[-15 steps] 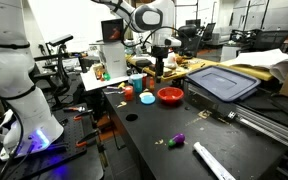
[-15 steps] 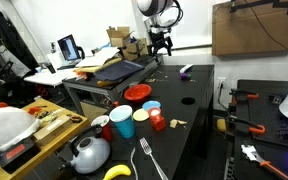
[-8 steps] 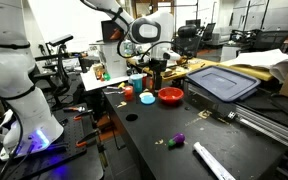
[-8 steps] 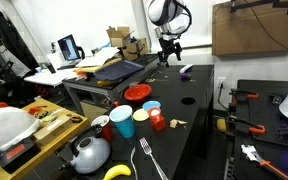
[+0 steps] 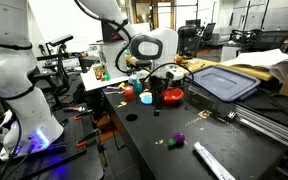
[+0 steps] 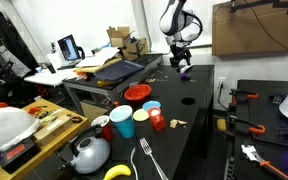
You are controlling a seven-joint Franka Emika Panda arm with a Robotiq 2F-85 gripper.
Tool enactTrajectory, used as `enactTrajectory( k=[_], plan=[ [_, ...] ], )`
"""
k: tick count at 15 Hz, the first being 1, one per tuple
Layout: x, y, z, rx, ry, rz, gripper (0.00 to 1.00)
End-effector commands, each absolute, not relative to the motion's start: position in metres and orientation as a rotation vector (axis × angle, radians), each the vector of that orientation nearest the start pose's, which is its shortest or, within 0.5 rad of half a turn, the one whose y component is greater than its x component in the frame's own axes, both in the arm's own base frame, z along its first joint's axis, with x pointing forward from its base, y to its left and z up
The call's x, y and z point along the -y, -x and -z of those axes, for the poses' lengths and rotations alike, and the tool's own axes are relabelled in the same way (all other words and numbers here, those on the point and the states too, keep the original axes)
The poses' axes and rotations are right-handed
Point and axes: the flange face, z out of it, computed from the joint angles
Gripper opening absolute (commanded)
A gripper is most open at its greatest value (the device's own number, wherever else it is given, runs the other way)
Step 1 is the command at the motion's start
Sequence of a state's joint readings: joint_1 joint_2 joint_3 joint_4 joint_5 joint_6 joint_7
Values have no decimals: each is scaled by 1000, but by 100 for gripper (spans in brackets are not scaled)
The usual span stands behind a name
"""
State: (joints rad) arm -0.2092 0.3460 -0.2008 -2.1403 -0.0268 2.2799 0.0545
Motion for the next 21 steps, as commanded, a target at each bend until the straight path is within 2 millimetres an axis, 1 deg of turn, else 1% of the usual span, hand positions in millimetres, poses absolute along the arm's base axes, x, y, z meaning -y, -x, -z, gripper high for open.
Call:
enactTrajectory(
  k=[1, 6, 10, 13, 15, 17, 21],
  plan=[
    [244, -494, -215, -676, 3113, -354, 100],
    [271, -492, -197, -678, 3161, -395, 100],
    [283, -500, -188, -582, 3220, -425, 100],
    [289, -508, -178, -467, 3234, -436, 100],
    [296, -509, -171, -387, 3229, -453, 100],
    [307, -510, -164, -336, 3220, -462, 100],
    [332, -512, -149, -297, 3213, -480, 100]
  ],
)
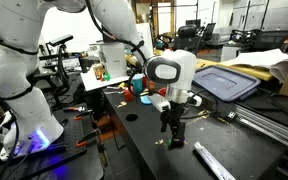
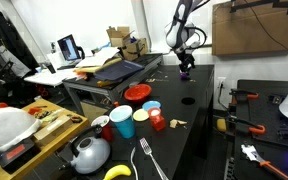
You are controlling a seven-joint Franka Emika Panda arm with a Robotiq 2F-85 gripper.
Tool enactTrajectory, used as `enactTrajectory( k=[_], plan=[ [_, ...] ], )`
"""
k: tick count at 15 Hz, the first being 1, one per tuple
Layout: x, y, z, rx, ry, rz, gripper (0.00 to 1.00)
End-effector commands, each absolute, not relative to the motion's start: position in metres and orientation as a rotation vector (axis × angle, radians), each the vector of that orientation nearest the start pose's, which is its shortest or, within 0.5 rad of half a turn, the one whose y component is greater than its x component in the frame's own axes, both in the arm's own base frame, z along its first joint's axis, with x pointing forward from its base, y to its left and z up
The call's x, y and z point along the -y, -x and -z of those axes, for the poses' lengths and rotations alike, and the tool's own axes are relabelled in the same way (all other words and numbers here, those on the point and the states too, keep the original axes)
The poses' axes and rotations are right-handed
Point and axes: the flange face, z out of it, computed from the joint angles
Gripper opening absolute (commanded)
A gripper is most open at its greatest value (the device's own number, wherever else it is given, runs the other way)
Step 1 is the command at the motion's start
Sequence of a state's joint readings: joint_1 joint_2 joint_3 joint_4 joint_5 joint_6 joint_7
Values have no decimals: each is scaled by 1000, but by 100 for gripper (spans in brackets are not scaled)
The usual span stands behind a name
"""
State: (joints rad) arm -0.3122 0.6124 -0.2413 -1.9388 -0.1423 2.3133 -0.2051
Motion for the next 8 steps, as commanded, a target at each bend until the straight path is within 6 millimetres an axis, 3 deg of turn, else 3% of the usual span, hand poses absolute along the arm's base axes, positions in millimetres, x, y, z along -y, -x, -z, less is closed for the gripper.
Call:
enactTrajectory(
  k=[1, 4, 8],
  plan=[
    [336, -514, -146, -288, 3212, -479, 100],
    [340, -526, -137, -240, 3204, -467, 100],
    [330, -551, -132, -164, 3187, -410, 100]
  ],
)
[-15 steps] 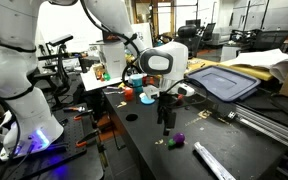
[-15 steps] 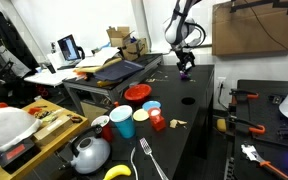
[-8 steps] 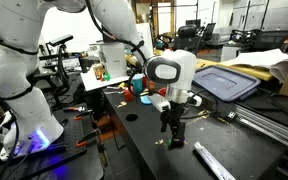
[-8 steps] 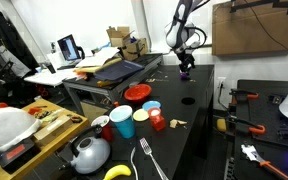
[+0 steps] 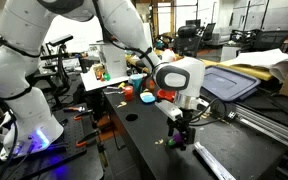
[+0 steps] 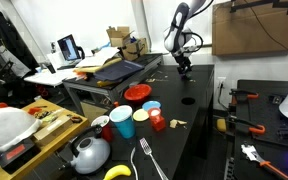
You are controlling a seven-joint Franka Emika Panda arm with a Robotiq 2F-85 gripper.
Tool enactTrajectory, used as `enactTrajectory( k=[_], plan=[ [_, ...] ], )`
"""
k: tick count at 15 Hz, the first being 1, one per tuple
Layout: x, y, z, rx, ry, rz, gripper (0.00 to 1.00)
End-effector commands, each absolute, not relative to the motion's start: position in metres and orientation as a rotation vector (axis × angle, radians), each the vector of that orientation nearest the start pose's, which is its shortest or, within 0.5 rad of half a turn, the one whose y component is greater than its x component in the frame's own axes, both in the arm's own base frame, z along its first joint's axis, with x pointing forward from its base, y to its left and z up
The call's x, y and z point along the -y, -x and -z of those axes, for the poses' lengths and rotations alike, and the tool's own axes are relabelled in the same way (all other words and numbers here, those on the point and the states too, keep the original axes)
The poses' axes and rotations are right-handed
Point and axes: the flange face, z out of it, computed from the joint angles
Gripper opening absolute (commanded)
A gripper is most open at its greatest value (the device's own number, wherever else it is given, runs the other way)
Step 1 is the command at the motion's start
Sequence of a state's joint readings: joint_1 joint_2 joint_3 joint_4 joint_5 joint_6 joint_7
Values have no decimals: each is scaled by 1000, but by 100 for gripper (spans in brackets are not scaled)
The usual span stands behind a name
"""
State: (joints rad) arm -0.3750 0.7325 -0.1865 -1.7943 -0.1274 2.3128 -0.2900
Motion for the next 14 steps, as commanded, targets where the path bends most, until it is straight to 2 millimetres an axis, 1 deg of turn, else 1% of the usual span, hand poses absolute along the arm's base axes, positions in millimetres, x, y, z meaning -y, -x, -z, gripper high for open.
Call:
enactTrajectory(
  k=[1, 2, 3, 5, 6, 8, 12, 13, 14],
  plan=[
    [326, -557, -132, -149, 3185, -399, 100],
    [323, -562, -131, -139, 3181, -389, 85],
    [320, -567, -130, -125, 3178, -381, 72],
    [316, -572, -128, -100, 3172, -376, 58],
    [315, -573, -128, -95, 3169, -376, 49],
    [313, -573, -128, -93, 3163, -380, 36],
    [309, -573, -132, -92, 3154, -382, 6],
    [308, -573, -132, -91, 3157, -384, 1],
    [308, -572, -132, -94, 3165, -391, 0]
  ],
)
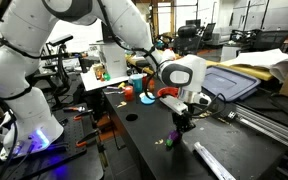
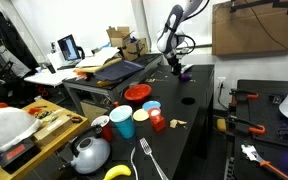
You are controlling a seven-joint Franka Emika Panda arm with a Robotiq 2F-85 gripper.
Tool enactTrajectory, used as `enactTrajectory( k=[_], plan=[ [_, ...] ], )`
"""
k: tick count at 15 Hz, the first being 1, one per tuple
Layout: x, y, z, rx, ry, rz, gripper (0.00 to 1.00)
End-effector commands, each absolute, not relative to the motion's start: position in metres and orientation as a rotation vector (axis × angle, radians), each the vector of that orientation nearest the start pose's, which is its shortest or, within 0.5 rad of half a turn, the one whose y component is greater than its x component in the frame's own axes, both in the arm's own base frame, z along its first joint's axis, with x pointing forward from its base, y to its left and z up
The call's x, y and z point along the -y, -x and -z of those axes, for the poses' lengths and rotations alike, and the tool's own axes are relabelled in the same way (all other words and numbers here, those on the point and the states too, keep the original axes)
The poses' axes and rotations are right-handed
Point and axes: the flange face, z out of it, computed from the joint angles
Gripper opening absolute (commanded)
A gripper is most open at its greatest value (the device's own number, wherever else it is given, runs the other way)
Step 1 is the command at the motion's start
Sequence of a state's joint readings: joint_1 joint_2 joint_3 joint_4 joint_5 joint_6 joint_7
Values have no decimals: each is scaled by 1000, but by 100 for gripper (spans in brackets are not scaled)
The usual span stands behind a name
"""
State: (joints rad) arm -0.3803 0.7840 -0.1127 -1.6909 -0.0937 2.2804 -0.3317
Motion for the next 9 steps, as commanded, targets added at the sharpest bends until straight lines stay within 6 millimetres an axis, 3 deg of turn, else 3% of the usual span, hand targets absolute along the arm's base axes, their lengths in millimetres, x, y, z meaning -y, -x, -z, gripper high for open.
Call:
enactTrajectory(
  k=[1, 2, 3, 9],
  plan=[
    [307, -572, -132, -98, 3177, -400, 33],
    [307, -572, -133, -96, 3180, -403, 29],
    [306, -572, -133, -95, 3185, -401, 30],
    [299, -570, -142, -49, 3189, -380, 74]
  ],
)
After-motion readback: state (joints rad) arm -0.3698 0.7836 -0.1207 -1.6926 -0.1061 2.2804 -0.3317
